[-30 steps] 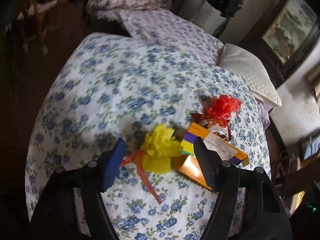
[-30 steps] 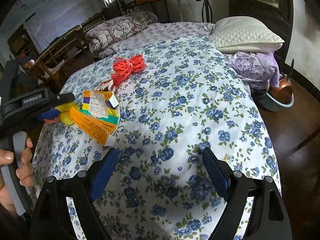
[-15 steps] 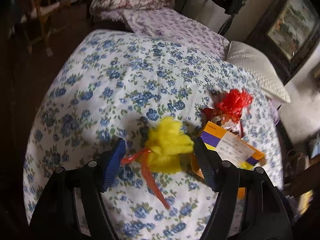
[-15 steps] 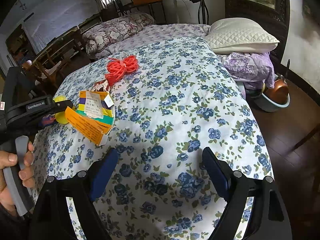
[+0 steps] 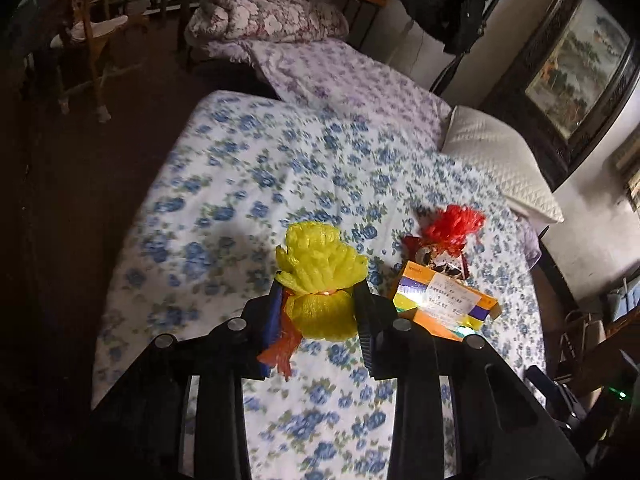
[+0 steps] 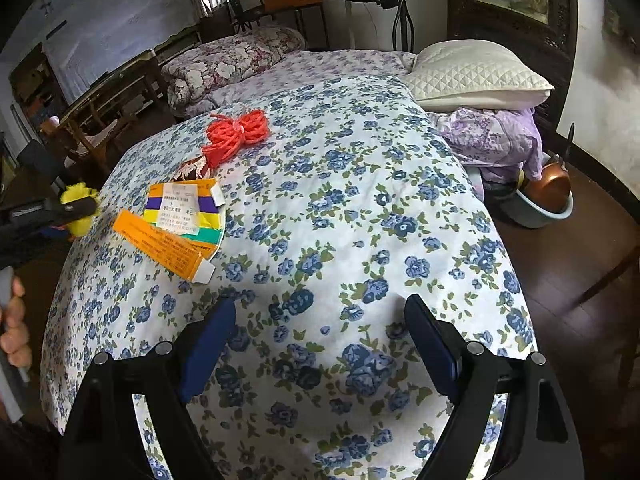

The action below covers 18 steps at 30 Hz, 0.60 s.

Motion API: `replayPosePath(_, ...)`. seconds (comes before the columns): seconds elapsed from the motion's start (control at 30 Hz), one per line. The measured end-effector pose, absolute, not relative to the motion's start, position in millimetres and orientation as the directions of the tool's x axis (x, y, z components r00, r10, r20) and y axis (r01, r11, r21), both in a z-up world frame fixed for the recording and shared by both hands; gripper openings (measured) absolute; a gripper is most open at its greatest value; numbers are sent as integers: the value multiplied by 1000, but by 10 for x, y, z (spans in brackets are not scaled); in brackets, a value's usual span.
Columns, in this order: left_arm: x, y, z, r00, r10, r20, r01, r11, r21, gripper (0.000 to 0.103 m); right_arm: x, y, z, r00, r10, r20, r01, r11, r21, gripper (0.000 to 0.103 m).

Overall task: Collect trash
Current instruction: 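Grasp the orange-and-purple card with the right tool while the left holds the bow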

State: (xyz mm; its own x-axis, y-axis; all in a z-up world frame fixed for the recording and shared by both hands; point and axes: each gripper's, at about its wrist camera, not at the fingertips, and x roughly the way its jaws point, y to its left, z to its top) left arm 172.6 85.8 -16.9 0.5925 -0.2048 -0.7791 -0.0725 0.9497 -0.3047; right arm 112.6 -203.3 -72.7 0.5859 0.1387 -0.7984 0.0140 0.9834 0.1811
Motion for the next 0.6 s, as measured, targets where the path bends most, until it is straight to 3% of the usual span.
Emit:
replayPosePath(0.2, 1702, 931, -167, 588, -208, -782, -90, 944, -319, 33, 1232, -1871, -634, 573, 229, -787, -59, 969, 238, 85)
replayPosePath(0.6, 1848, 866, -264, 553, -242, -797, -74, 939, -337, 33, 2033, -1479, -450, 555, 270, -787, -194, 962, 192, 85)
